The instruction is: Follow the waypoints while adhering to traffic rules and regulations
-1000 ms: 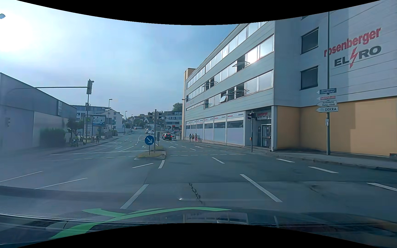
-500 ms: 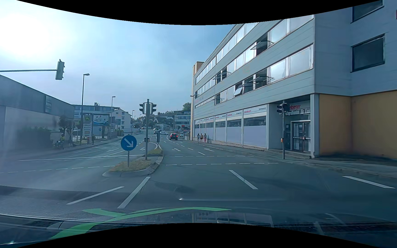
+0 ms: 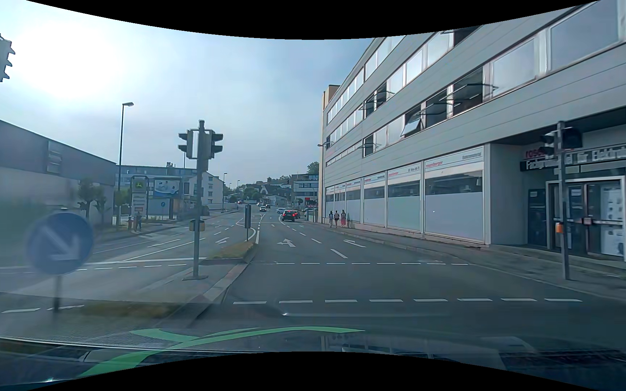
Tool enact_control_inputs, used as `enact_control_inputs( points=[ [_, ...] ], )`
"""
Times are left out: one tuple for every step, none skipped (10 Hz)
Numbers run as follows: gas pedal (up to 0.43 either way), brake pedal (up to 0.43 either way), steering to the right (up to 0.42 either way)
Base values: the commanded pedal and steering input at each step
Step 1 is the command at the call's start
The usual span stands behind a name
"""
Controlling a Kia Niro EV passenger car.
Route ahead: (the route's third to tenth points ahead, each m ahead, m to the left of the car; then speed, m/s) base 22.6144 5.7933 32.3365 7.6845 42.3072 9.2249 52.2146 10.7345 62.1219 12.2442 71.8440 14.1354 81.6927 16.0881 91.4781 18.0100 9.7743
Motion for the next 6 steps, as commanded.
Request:
enact_control_inputs(
  points=[
    [0.079, 0.0, -0.065],
    [0.079, 0.0, -0.064],
    [0.087, 0.0, -0.065],
    [0.087, 0.0, -0.064],
    [0.098, 0.0, -0.065],
    [0.098, 0.0, -0.063]
  ],
)
